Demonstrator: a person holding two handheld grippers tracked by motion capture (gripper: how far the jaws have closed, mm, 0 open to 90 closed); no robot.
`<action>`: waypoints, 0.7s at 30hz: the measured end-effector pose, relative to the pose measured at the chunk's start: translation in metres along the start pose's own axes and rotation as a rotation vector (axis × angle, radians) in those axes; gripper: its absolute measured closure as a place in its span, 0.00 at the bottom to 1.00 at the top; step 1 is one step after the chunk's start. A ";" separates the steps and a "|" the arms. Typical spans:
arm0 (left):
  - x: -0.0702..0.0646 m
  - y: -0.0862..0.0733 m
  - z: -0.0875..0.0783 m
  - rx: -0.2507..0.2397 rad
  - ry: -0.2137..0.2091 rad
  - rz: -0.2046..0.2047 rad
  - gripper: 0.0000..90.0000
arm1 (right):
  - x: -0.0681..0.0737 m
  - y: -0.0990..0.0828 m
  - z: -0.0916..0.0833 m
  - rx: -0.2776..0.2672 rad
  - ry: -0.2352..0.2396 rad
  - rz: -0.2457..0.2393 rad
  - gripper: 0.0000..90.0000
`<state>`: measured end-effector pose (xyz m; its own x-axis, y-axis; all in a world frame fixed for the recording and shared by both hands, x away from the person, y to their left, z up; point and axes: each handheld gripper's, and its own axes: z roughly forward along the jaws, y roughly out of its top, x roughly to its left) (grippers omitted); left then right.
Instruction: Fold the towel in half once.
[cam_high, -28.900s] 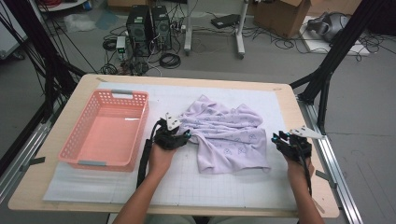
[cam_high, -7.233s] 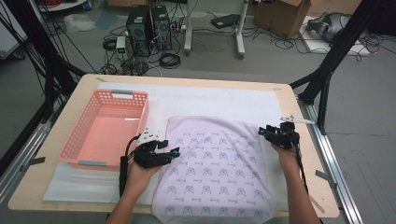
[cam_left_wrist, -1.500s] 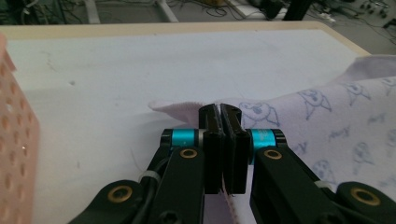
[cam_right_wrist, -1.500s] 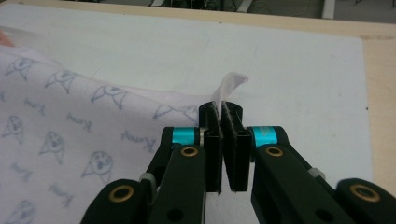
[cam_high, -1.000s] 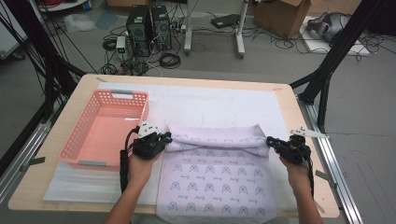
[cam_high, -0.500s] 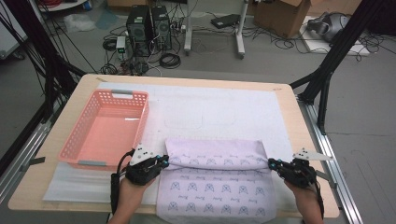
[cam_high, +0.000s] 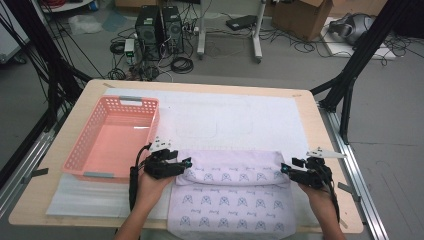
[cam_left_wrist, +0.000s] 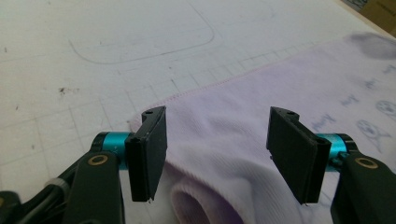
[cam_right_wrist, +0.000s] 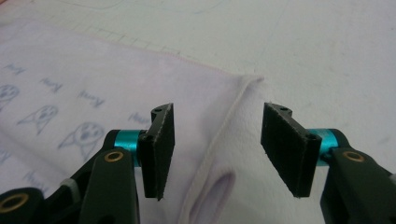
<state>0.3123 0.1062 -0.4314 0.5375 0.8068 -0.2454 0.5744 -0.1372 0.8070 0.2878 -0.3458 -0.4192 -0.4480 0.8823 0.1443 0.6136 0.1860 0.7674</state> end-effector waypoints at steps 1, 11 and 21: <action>0.001 0.000 0.005 0.013 0.011 -0.009 0.44 | 0.000 0.003 0.005 0.006 0.004 -0.001 0.50; 0.003 -0.005 0.024 0.077 0.056 0.045 0.91 | 0.003 0.010 0.045 0.137 -0.041 -0.038 0.65; -0.003 -0.010 -0.002 -0.032 0.026 0.044 1.00 | 0.000 0.004 0.019 0.053 0.010 -0.046 0.96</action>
<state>0.3037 0.1064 -0.4371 0.5457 0.8149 -0.1956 0.5302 -0.1550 0.8336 0.3025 -0.3367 -0.4280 -0.4826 0.8681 0.1158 0.6258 0.2493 0.7390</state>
